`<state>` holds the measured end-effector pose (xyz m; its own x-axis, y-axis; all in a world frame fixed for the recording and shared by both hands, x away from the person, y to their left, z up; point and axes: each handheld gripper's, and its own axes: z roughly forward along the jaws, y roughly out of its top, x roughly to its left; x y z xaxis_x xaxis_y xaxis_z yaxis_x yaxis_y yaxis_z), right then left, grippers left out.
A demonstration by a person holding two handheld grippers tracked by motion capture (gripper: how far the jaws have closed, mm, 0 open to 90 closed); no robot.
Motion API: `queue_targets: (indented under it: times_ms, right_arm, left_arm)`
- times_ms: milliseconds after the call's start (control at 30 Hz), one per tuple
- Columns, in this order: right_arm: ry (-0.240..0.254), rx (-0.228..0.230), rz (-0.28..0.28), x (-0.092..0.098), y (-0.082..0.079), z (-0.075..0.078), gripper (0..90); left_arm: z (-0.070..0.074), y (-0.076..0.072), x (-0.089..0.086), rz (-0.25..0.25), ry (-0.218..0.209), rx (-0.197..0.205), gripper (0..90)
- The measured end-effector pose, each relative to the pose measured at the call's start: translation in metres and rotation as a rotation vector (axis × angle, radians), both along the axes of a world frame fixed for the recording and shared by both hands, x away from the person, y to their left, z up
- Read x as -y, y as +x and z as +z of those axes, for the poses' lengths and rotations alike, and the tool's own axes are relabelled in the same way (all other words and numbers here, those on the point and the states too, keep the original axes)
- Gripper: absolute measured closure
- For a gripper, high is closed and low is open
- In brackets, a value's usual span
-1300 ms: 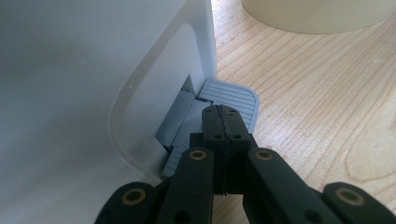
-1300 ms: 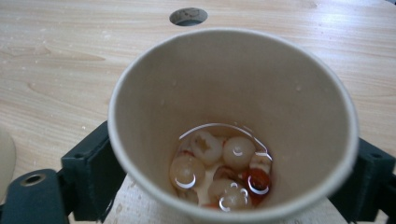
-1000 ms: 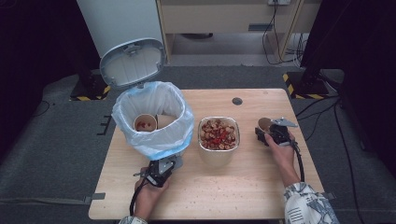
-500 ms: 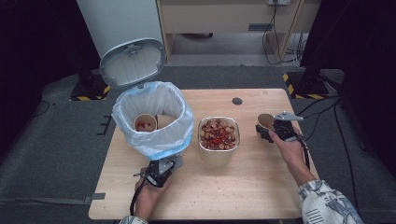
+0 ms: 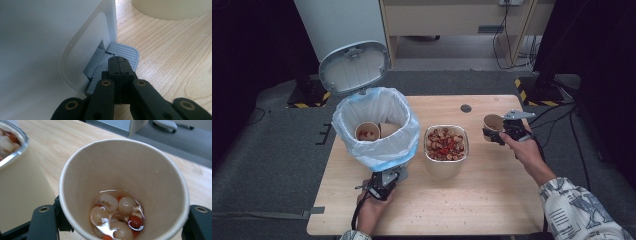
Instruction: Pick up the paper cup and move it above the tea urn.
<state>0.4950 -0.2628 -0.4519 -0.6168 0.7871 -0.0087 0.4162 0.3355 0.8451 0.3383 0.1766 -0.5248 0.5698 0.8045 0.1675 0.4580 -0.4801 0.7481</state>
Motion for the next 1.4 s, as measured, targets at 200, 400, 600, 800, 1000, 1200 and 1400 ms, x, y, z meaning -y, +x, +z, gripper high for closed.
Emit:
queue_targets:
  times_ms: [200, 400, 600, 800, 1000, 1200, 1400]
  right_arm:
    - [-0.03, 0.007, 0.071, -0.002, 0.009, 0.01, 30.5]
    - [-0.038, 0.044, 0.145, -0.005, 0.013, 0.024, 30.8]
    - [-0.05, 0.083, 0.15, -0.007, 0.012, 0.038, 31.7]
    - [-0.039, 0.126, 0.134, -0.009, 0.014, 0.06, 31.9]
    - [-0.052, 0.161, 0.146, -0.015, 0.022, 0.079, 31.9]
    - [-0.04, 0.191, 0.156, -0.023, 0.024, 0.093, 31.9]
    - [-0.028, 0.221, 0.175, -0.03, 0.02, 0.107, 32.0]
  left_arm:
    - [0.001, 0.002, -0.002, -0.001, -0.025, -0.02, 90.0]
    - [0.001, 0.003, -0.002, 0.0, -0.024, -0.024, 90.0]
    - [0.001, 0.003, 0.0, -0.007, -0.011, -0.02, 90.0]
    - [0.002, 0.004, 0.0, -0.005, -0.013, -0.022, 90.0]
    - [0.001, 0.004, -0.002, -0.002, -0.034, -0.031, 90.0]
    - [0.001, 0.003, 0.0, -0.003, -0.011, -0.019, 90.0]
    - [0.002, 0.003, 0.0, -0.008, -0.001, -0.018, 90.0]
